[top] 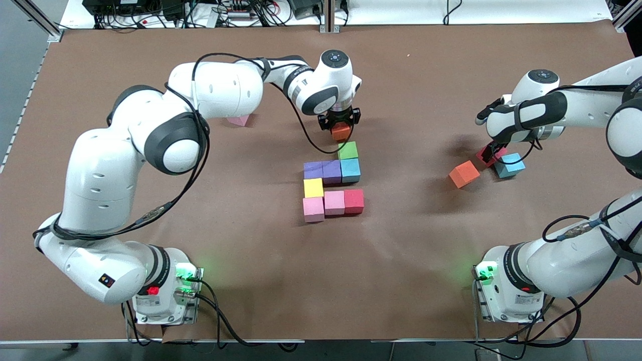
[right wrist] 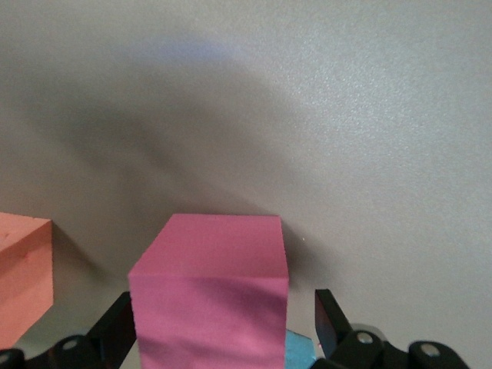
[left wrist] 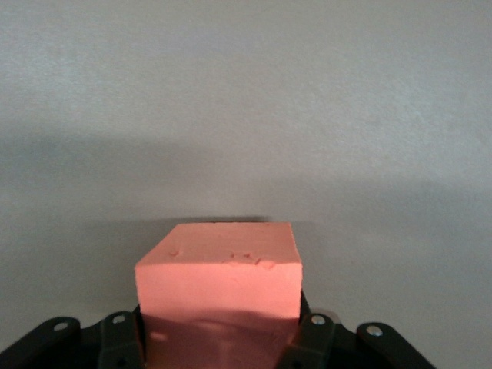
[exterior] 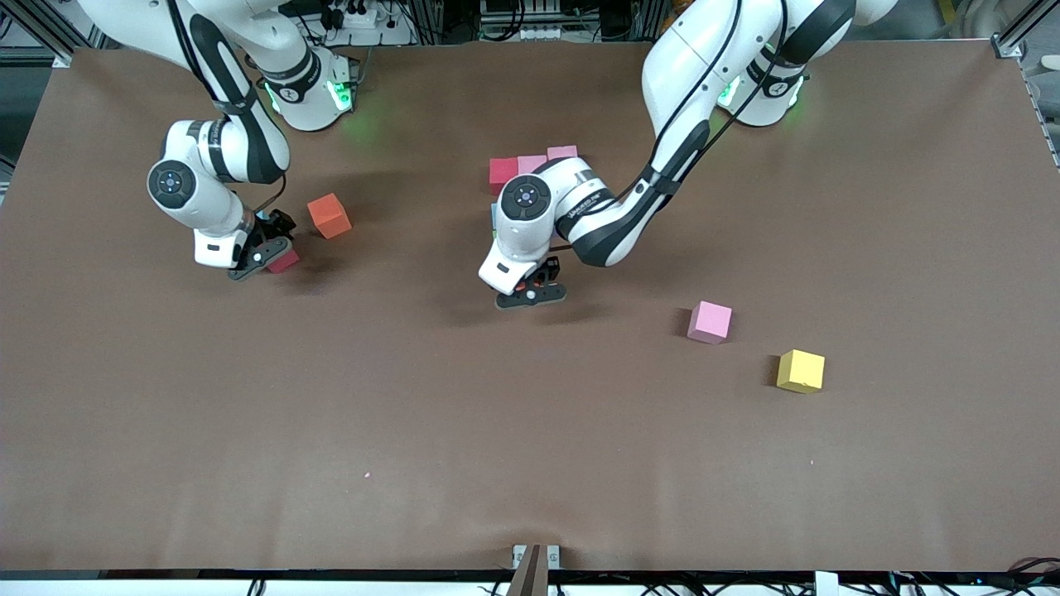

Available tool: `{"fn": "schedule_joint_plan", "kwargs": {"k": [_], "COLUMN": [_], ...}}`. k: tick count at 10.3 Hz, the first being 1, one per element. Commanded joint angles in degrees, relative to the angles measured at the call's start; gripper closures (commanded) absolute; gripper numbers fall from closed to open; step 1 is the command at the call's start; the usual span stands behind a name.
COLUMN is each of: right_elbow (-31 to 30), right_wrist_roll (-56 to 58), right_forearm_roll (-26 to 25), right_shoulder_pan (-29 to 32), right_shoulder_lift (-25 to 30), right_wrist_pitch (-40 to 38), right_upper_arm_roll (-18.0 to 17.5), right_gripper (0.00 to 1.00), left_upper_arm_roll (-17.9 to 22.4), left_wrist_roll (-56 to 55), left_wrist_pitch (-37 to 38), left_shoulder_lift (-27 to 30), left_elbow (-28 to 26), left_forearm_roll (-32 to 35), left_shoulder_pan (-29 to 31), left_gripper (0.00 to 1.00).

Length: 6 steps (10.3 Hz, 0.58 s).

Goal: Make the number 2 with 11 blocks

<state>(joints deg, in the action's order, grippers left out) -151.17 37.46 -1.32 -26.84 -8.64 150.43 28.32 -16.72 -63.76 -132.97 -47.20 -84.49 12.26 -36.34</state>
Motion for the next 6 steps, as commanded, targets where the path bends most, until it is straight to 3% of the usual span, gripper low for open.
{"fn": "schedule_joint_plan", "kwargs": {"k": [1,2,6], "right_elbow": [-1.2,-1.1,1.7], "right_wrist_roll": [0.7,0.7,0.5], "right_forearm_roll": [-0.5,-0.5,-0.4], "right_shoulder_pan": [1.1,1.1,0.5], "right_shoulder_lift": [0.9,1.3,3.2], "right_wrist_pitch": [0.7,0.5,-3.0], "right_upper_arm_roll": [-0.3,-0.3,-0.6], "right_gripper": [0.69,0.80,0.84], "left_upper_arm_roll": [1.4,1.4,1.6], "left_wrist_roll": [4.8,4.9,6.2], "left_wrist_pitch": [0.3,0.3,0.3], "left_shoulder_lift": [-1.7,-1.8,-2.6], "left_elbow": [2.3,2.4,3.3], "left_forearm_roll": [-1.6,-1.6,-1.6], "left_shoulder_pan": [-1.9,-2.2,-3.1], "left_gripper": [0.86,0.86,0.86]}}
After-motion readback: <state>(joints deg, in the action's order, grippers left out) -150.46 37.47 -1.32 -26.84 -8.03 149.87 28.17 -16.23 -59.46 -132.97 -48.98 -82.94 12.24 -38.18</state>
